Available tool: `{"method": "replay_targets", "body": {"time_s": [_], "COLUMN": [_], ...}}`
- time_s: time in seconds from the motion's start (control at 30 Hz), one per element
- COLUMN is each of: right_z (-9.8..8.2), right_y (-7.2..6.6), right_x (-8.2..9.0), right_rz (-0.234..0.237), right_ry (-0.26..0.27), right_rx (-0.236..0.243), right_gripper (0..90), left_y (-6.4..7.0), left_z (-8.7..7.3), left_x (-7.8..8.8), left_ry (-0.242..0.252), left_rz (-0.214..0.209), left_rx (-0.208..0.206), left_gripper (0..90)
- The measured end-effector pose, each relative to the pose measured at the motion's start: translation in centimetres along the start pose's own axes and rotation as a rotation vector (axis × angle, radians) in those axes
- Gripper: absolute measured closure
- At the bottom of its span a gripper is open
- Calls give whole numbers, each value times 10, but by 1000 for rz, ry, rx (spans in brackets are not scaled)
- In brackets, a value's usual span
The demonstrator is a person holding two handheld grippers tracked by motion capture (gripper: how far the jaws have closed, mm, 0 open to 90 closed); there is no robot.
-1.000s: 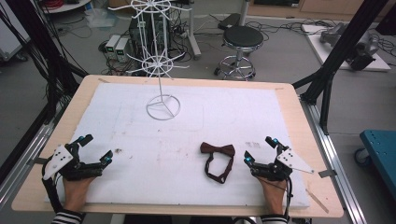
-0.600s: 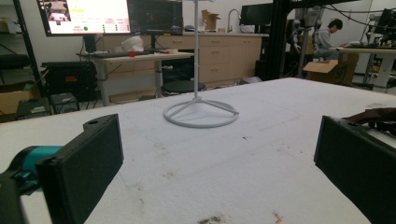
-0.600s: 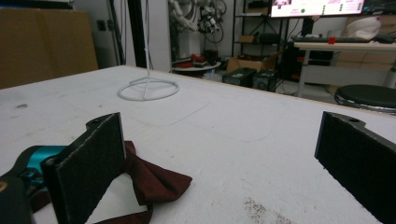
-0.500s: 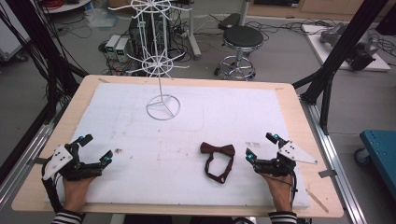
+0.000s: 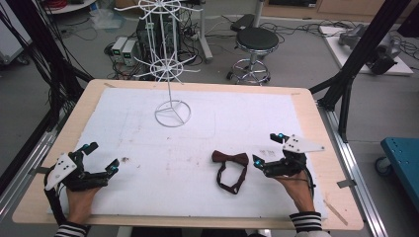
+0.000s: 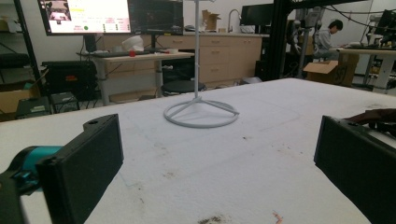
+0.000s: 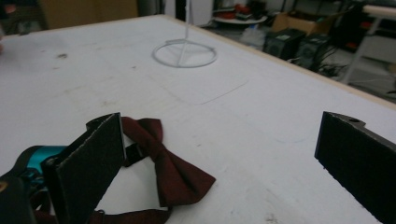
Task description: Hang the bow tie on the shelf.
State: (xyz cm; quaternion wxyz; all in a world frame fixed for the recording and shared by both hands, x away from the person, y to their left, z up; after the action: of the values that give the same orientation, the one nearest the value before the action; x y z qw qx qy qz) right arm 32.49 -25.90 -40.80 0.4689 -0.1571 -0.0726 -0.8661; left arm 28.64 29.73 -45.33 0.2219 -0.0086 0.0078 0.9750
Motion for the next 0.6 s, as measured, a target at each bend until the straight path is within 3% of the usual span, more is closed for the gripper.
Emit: {"method": "replay_targets", "body": {"time_s": [0.07,0.13,0.2,0.23,0.37,0.43,0.5,0.6], "right_z": [2,4,4,4,6,8,9,8], "right_y": [1,1,2,2,2,2,2,4], "right_x": [-3,-9,-11,-15,-21,-26,-27,-33], "right_rz": [14,43,52,71,100,125,136,165], "right_ry": [-20,-75,-84,-120,-172,-212,-223,-292], "right_rx": [14,31,29,29,39,66,65,81], "right_gripper": [11,11,11,11,11,11,11,11], "left_y": [0,0,0,0,0,0,0,0], "left_z": [0,0,0,0,0,0,0,0], "left_x": [0,0,0,0,0,0,0,0], "left_ry": [0,0,0,0,0,0,0,2], "left_rz": [0,0,-1,-1,-1,-1,-1,-1], "left_rx": [0,0,1,1,1,0,0,0], "left_gripper": [17,17,17,17,17,17,17,17]}}
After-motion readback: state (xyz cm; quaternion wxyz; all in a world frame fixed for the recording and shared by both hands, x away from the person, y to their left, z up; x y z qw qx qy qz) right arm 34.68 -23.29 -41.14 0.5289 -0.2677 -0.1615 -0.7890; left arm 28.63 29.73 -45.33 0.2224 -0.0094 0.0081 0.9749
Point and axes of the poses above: each handheld gripper's, and its own axes: x roughly backward along the jaws, z roughly out of its top, y roughly to its right, the point moved 3 cm from there along -x, roughly forward along the jaws, and after that the axes turned 9 degrees about z, right-handed, at the moved point
